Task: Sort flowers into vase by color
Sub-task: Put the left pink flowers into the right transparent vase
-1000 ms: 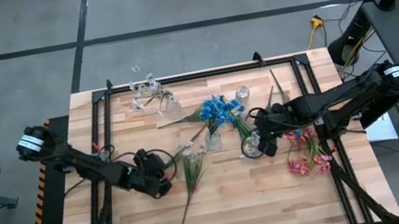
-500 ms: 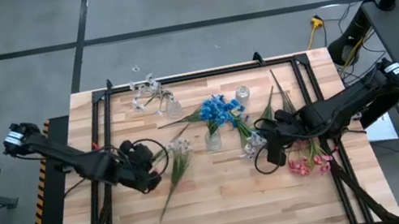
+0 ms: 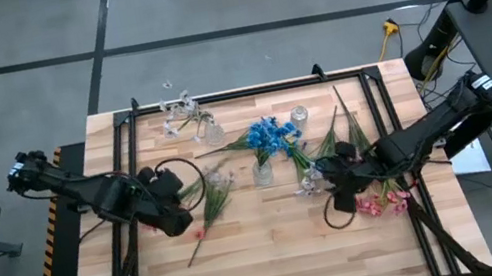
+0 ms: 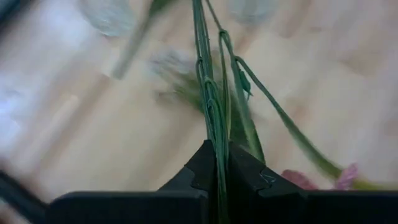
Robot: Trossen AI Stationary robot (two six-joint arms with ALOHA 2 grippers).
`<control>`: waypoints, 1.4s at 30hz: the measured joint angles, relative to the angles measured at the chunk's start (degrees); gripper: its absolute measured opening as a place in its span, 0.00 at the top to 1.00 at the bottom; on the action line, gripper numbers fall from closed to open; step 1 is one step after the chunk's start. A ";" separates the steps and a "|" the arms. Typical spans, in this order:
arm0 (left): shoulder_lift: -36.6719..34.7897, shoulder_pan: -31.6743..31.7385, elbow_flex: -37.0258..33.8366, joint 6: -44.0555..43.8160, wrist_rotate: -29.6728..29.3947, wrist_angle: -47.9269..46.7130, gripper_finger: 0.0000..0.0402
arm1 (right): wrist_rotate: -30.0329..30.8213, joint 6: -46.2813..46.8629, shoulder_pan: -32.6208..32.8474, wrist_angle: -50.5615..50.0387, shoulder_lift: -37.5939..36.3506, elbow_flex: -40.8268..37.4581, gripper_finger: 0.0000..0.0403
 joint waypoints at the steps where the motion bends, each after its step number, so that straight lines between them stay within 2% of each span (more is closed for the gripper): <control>1: 0.23 -0.30 1.38 -1.00 2.90 -0.04 0.98 | 0.70 -1.47 1.14 1.50 0.00 0.00 0.44; 3: 0.90 -1.59 4.20 -4.48 7.48 -0.07 0.98 | 2.72 -4.85 3.72 5.38 0.12 0.00 0.45; 5: 1.59 -3.71 7.01 -8.60 9.11 -0.10 0.98 | 5.34 -9.26 6.09 10.57 0.56 0.00 0.46; 9: 3.60 -7.87 12.41 -16.63 9.00 -0.08 0.98 | 9.76 -19.38 9.05 23.02 2.27 0.00 0.47; 12: 6.11 -10.41 16.10 -21.14 6.46 -0.07 0.98 | 11.24 -26.90 9.32 32.08 3.87 0.00 0.47; 20: 16.23 -12.53 23.52 -20.52 4.41 0.52 0.98 | 11.45 -44.49 8.88 54.17 8.78 0.23 0.42; 26: 24.07 -12.72 26.42 -14.18 4.33 1.75 0.98 | 9.64 -46.88 8.88 55.35 15.20 5.77 0.33; 30: 28.13 -11.92 28.68 -9.23 4.33 4.55 0.98 | 8.33 -47.55 8.87 54.25 21.89 11.03 0.31; 37: 33.79 -11.10 35.35 -3.09 2.24 4.50 0.98 | 9.83 -45.16 8.43 48.17 30.40 21.13 0.36; 42: 35.53 -10.99 38.52 0.16 1.75 4.28 0.98 | 12.03 -43.25 7.21 43.54 32.87 24.75 0.43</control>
